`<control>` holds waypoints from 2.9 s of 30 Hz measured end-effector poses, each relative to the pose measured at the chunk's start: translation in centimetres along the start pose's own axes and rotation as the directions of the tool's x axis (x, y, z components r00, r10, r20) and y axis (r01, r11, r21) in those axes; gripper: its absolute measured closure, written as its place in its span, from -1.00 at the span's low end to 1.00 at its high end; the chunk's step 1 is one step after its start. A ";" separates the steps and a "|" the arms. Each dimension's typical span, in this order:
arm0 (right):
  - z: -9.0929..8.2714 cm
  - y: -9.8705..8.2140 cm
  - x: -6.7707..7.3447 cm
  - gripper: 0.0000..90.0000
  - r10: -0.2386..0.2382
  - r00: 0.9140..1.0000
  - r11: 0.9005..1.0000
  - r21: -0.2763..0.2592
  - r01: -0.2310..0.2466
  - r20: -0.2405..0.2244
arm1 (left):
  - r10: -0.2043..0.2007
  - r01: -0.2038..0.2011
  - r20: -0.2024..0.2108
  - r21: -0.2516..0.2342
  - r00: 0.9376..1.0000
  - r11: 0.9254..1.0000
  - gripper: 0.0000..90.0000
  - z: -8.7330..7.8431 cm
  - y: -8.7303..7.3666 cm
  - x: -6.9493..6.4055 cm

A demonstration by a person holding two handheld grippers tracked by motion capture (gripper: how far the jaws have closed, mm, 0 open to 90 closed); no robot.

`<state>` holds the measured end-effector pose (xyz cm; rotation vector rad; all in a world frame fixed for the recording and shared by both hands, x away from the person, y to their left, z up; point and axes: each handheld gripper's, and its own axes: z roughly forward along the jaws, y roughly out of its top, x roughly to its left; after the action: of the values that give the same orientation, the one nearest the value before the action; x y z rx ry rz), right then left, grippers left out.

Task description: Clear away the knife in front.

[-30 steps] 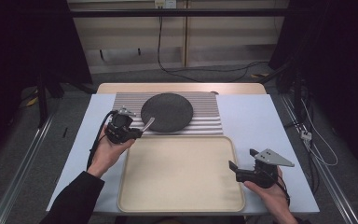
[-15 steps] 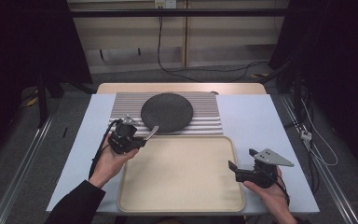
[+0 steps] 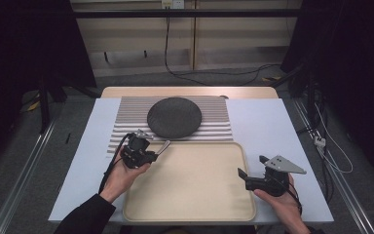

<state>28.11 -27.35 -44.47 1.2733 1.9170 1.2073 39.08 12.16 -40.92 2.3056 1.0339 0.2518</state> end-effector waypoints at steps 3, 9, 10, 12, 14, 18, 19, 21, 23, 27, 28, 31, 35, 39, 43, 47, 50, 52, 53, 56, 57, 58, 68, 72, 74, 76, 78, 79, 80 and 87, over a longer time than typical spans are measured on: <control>0.0 0.0 0.0 -0.82 0.001 1.000 1.000 -0.001 -0.001 -0.002 | 0.000 0.000 0.002 0.014 1.000 1.000 0.77 0.4 -0.1 -0.1; 0.0 0.0 0.0 -0.81 -0.003 1.000 1.000 0.003 0.003 -0.002 | 0.013 -0.013 0.016 0.036 1.000 0.999 0.77 1.0 -0.3 -0.6; 0.1 0.0 0.0 -0.81 -0.003 1.000 1.000 0.003 0.003 -0.003 | 0.016 -0.016 0.017 0.041 1.000 0.999 0.77 1.1 -0.2 -0.6; 0.0 0.0 0.0 -0.81 -0.002 1.000 1.000 0.003 0.002 -0.003 | 0.025 -0.025 0.015 0.049 1.000 0.998 0.77 1.4 -0.3 -0.6; 0.0 0.0 0.0 -0.81 -0.002 1.000 1.000 0.003 0.002 -0.002 | 0.029 -0.029 0.006 0.061 1.000 0.998 0.77 1.7 -0.3 -0.8; 0.1 0.0 0.0 -0.81 -0.003 1.000 1.000 0.005 0.003 -0.004 | 0.030 -0.031 0.013 0.077 0.999 0.997 0.77 2.3 -0.2 -1.0; 0.1 0.0 0.0 -0.81 -0.004 1.000 1.000 0.004 0.004 -0.004 | 0.033 -0.034 0.016 0.081 0.999 0.996 0.77 2.4 -0.2 -1.0; 0.1 0.0 0.0 -0.81 -0.004 1.000 1.000 0.004 0.004 -0.004 | 0.025 -0.026 0.013 0.088 1.000 0.996 0.77 2.7 -0.2 -1.1; 0.1 0.0 0.0 -0.81 -0.004 1.000 1.000 0.003 0.004 -0.005 | 0.030 -0.031 0.011 0.094 0.999 0.995 0.77 2.8 -0.2 -1.1; 0.1 0.0 0.0 -0.81 -0.003 1.000 1.000 0.004 0.003 -0.005 | 0.017 -0.018 0.017 0.099 1.000 0.995 0.77 3.0 -0.2 -1.3; 0.1 0.0 0.0 -0.81 -0.004 1.000 1.000 0.004 0.004 -0.005 | 0.014 -0.016 0.019 0.099 1.000 0.995 0.77 3.0 -0.2 -1.3; 0.0 0.0 0.0 -0.81 -0.004 1.000 1.000 0.004 0.004 -0.006 | 0.006 -0.006 0.009 0.097 1.000 0.995 0.77 3.0 -0.3 -1.6; 0.0 0.0 0.0 -0.82 -0.004 1.000 1.000 0.003 0.004 -0.007 | -0.002 0.002 0.001 0.100 1.000 0.995 0.77 2.9 -0.4 -1.8; 0.0 0.0 0.0 -0.82 -0.003 1.000 1.000 0.002 0.003 -0.007 | -0.002 0.002 0.004 0.094 1.000 0.996 0.77 2.7 -0.7 -2.0; 0.0 0.0 0.0 -0.82 -0.005 1.000 1.000 0.002 0.005 -0.007 | 0.006 -0.007 0.011 0.086 1.000 0.996 0.76 2.6 -0.9 -1.9; -0.1 0.0 0.0 -0.81 -0.007 1.000 1.000 0.001 0.007 -0.008 | 0.044 -0.046 0.037 0.069 0.998 0.997 0.65 2.5 -1.3 -1.6; 0.0 0.0 0.0 -0.82 -0.004 1.000 1.000 0.003 0.004 -0.007 | 0.056 -0.058 0.045 0.051 0.997 0.997 0.45 2.3 -1.5 -1.1; -0.1 0.0 0.1 -0.82 -0.009 1.000 1.000 0.002 0.009 -0.009 | 0.062 -0.063 0.039 0.026 0.997 0.998 0.32 2.1 -1.5 -0.8; -0.1 0.0 0.1 -0.82 -0.008 1.000 1.000 0.000 0.008 -0.010 | 0.058 -0.058 0.031 0.009 0.998 0.998 0.10 2.0 -1.4 -0.7; -0.1 -0.1 0.0 -0.82 -0.005 1.000 1.000 0.003 0.005 -0.010 | 0.043 -0.042 0.030 -0.038 0.999 0.998 -0.22 1.9 -1.2 -0.4; -0.1 -0.1 0.0 -0.82 -0.006 1.000 1.000 0.003 0.006 -0.009 | 0.048 -0.047 0.026 -0.045 0.999 0.998 -0.32 1.9 -1.2 -0.5; -0.1 -0.1 0.0 -0.82 -0.007 1.000 1.000 0.002 0.007 -0.011 | 0.049 -0.048 0.034 -0.052 0.998 0.998 -0.36 1.9 -1.1 -0.5; -0.3 -0.2 -0.2 -0.82 -0.001 1.000 1.000 -0.001 0.001 -0.010 | 0.161 -0.143 0.144 -0.125 0.977 0.982 0.10 1.4 -0.3 -2.3; -0.2 -0.1 -0.2 -0.82 -0.001 1.000 1.000 0.000 0.001 -0.008 | 0.171 -0.155 0.155 -0.108 0.973 0.982 0.75 2.1 -0.4 -2.7; -0.2 -0.1 -0.2 -0.82 -0.002 1.000 1.000 0.001 0.002 -0.006 | 0.183 -0.170 0.146 -0.096 0.972 0.981 1.00 2.4 -0.6 -2.9; -0.1 -0.1 -0.1 -0.82 -0.005 1.000 1.000 0.004 0.005 -0.007 | 0.181 -0.172 0.127 -0.078 0.975 0.982 1.00 2.9 -0.7 -2.9; 0.0 0.0 0.0 -0.82 -0.009 1.000 1.000 0.003 0.009 -0.006 | 0.178 -0.171 0.125 -0.067 0.976 0.983 1.00 3.3 -0.7 -2.8; 0.0 0.0 0.1 -0.82 -0.011 1.000 1.000 0.003 0.011 -0.006 | 0.182 -0.176 0.119 -0.062 0.976 0.982 1.00 3.4 -0.8 -2.8; 0.0 0.0 0.1 -0.82 -0.011 1.000 1.000 0.004 0.011 -0.006 | 0.188 -0.181 0.115 -0.065 0.976 0.981 1.00 3.6 -0.8 -2.7; 0.0 0.0 0.0 -0.82 -0.004 1.000 1.000 0.004 0.004 -0.003 | 0.234 -0.230 0.048 -0.068 0.971 0.971 1.00 3.9 -1.2 -2.4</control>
<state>28.07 -27.38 -44.48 1.2691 1.9246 1.2048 38.26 9.29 -44.61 2.3622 0.7177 0.3060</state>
